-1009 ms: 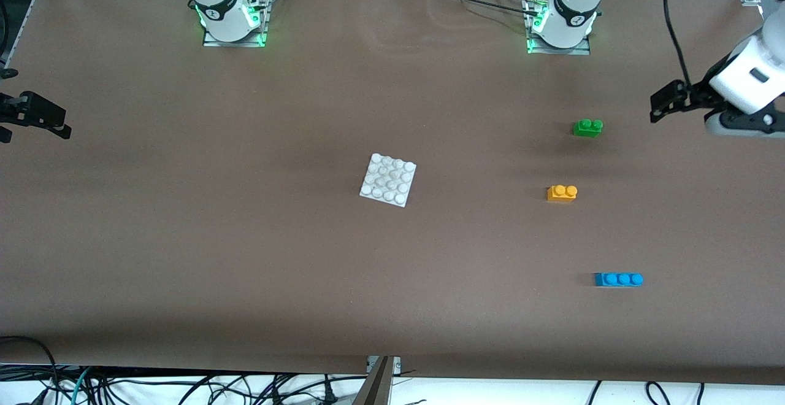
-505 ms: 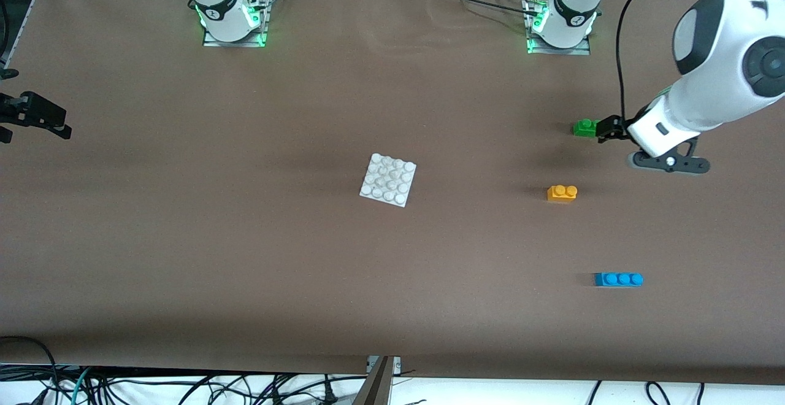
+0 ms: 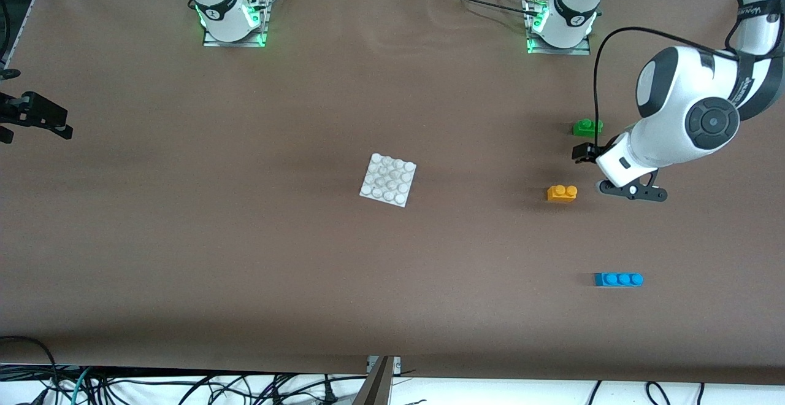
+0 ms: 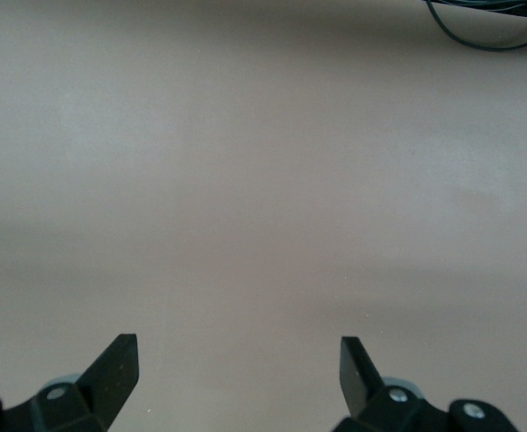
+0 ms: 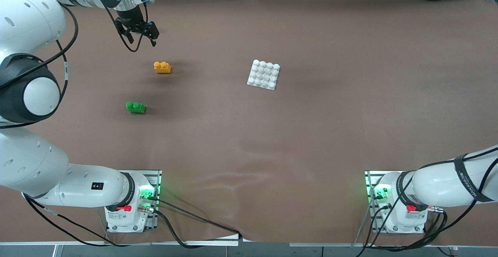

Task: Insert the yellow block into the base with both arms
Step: 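Move the left gripper down over the yellow block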

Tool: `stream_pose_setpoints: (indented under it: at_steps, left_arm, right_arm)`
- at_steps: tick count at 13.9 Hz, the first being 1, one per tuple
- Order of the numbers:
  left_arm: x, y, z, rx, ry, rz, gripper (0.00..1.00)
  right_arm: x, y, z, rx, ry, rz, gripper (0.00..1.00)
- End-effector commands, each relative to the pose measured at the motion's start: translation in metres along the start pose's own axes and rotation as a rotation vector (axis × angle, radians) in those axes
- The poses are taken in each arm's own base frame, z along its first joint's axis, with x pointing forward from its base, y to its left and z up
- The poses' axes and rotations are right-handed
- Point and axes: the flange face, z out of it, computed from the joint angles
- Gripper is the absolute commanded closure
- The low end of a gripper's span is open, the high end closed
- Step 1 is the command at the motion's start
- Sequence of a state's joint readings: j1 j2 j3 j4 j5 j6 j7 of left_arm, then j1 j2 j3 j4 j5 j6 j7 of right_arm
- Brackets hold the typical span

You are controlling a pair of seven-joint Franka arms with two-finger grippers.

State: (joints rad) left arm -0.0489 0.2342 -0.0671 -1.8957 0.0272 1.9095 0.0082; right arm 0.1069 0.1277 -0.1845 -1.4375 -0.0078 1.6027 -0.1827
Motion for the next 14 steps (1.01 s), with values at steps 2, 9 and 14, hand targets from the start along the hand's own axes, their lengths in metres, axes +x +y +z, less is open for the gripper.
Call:
stream_pose_setpoints:
  at_steps: [2,9,14]
  left_arm:
    - [0.005,0.000,0.056,0.012,0.057,0.022,0.00]
    - [0.009,-0.006,0.126,-0.003,0.142,-0.011,0.01]
    - [0.008,-0.004,0.157,-0.012,0.174,-0.062,0.01]
  right_arm:
    - [0.000,0.001,-0.003,-0.010,0.000,-0.009,0.01]
    - [0.000,0.002,-0.003,-0.013,0.003,-0.007,0.01]
    - [0.000,0.004,-0.003,-0.013,0.001,-0.004,0.01]
